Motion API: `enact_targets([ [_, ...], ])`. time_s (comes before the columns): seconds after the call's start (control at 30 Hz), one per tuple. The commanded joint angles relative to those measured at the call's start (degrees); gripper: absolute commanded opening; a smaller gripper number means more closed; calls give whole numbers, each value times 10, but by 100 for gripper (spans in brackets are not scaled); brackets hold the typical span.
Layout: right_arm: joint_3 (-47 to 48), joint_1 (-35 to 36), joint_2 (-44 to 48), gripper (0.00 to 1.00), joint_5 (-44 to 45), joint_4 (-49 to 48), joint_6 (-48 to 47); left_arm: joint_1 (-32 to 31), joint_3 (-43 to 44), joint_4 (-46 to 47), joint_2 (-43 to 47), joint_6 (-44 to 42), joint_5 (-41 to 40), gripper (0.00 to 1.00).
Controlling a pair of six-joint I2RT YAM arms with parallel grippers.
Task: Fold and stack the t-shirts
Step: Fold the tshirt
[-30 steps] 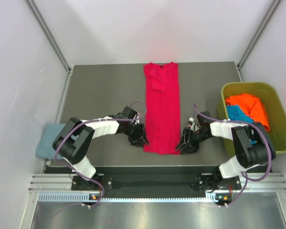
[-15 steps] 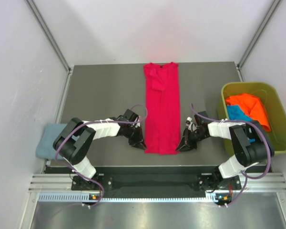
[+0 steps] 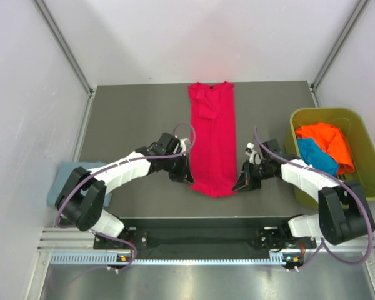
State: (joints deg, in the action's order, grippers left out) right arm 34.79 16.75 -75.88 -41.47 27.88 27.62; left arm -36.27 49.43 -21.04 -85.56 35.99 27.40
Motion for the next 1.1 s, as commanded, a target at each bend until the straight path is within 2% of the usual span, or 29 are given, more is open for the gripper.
enact_targets([
  [0.0,57,4,33,0,7,34,-37,-2,58,-37,27,-66,-11,0],
  [0.3,184,-15,27,0,16,48,-50,-1,240,-102,0,-135,-54,0],
  [0.43,240,-27,0,0,14,32,-44,1,318,-104,-30,-156,-74,0],
  [0.9,382,-76,-183,0,18,-38,-34,80,387,-54,-164,-162,-71,0],
  [1.07,449,-79,-252,0,21,-41,-39,103,445,-43,-219,-159,-68,0],
])
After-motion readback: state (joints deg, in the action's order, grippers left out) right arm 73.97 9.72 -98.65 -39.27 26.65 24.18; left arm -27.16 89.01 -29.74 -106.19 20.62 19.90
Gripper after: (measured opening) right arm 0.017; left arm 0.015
